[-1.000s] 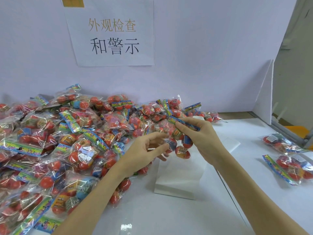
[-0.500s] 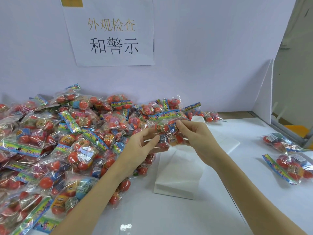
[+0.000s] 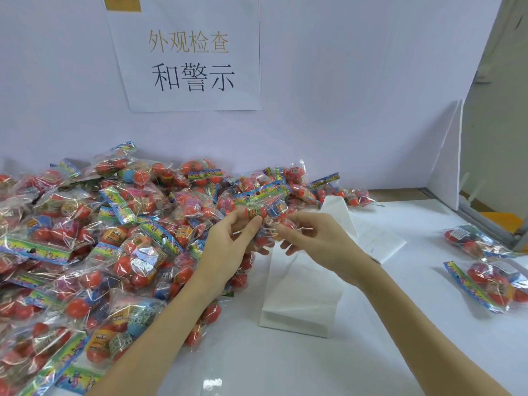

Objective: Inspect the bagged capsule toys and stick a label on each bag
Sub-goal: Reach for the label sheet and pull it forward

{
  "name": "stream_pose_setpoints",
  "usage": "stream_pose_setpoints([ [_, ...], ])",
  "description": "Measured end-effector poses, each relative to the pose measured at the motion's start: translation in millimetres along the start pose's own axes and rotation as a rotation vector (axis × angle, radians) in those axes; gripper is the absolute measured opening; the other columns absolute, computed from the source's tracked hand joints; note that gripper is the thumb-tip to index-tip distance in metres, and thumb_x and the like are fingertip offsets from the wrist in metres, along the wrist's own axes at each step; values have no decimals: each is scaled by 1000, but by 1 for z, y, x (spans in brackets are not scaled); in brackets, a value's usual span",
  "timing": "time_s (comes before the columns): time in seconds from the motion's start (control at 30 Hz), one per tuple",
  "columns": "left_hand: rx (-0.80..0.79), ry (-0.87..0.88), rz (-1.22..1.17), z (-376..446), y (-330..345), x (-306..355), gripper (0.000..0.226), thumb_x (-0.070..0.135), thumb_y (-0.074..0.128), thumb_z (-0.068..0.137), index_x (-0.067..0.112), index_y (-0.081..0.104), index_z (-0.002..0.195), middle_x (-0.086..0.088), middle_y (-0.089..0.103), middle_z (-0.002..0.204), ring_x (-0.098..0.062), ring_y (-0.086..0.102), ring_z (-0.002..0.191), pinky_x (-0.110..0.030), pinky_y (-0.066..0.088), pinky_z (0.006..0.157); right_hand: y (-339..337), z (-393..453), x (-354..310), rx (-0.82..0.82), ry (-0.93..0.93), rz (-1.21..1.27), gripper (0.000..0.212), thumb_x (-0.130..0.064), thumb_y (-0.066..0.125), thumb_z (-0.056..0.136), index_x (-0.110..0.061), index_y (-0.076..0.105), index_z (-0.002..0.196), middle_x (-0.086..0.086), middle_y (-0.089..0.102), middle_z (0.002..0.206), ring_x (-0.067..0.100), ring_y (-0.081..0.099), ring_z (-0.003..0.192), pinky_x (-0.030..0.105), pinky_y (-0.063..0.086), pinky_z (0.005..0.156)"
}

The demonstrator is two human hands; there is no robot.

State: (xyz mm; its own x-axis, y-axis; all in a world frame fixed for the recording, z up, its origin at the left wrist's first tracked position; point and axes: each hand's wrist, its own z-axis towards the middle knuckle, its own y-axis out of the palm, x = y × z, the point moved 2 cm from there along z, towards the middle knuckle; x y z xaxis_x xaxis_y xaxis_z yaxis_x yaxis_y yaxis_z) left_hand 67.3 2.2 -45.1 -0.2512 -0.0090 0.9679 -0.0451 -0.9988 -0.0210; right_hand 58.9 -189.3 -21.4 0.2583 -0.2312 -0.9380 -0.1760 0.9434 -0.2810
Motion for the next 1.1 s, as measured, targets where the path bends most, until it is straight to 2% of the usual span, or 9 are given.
stream_pose_setpoints([
  [0.2,-5,-18,-91,-2,0,5,59,47,70,87,-5,58,111,-9,76,96,-30,75,85,-45,64,81,-2,0,-1,-38,43,138,18,-26,67,101,-11,77,105,1,76,89,17,71,81,31,59,85],
  [0.3,-30,16,-64,-3,2,6,54,45,72,87,9,54,123,-20,72,104,-39,71,102,-48,59,96,0,-1,1,-42,42,64,21,-26,65,103,-10,73,113,10,73,95,17,69,83,37,60,88],
  [0.4,1,114,-72,-4,-1,7,60,36,77,89,32,47,140,-11,77,98,-28,76,91,-35,61,85,0,-3,-2,-97,17,-5,16,-22,67,102,-10,72,111,12,68,89,11,64,76,25,56,76],
  [0.53,17,121,-63,-3,-6,9,30,52,72,92,28,75,110,-5,78,100,-29,75,92,-43,61,89,-9,-2,-3,-121,-18,-142,24,-22,71,99,1,70,105,14,66,85,5,59,70,13,49,65],
  [0.73,66,84,-88,0,-10,3,21,38,69,96,21,79,88,-5,76,87,-26,73,87,-45,58,89,-14,-4,-9,-100,-55,-96,19,-41,67,98,-28,80,95,-8,72,77,7,62,70,23,54,71],
  [0.83,122,111,-48,-2,-9,6,19,40,66,96,26,78,91,3,75,84,-13,72,83,-27,58,81,-13,-3,-9,-70,-89,-132,22,-44,66,99,-35,79,84,-12,67,71,7,63,67,20,53,72],
  [0.97,3,159,-8,-4,-6,10,48,43,74,93,45,54,137,6,74,115,-13,71,110,-24,57,90,-10,-1,-4,49,-28,-122,32,-44,65,99,-16,80,99,0,74,78,11,66,70,36,57,77],
  [1.03,-91,188,14,-4,-2,10,64,36,81,90,53,45,140,9,66,130,-19,68,119,-39,59,96,-9,-1,-6,34,-13,-26,43,-49,64,97,-12,76,113,9,77,96,18,70,83,38,59,81],
  [1.1,-66,226,90,-4,-2,9,49,28,80,91,46,57,130,11,64,130,-18,65,120,-50,58,95,-13,-3,-6,-104,32,38,55,-58,68,93,-24,63,136,0,77,110,15,73,102,31,59,90],
])
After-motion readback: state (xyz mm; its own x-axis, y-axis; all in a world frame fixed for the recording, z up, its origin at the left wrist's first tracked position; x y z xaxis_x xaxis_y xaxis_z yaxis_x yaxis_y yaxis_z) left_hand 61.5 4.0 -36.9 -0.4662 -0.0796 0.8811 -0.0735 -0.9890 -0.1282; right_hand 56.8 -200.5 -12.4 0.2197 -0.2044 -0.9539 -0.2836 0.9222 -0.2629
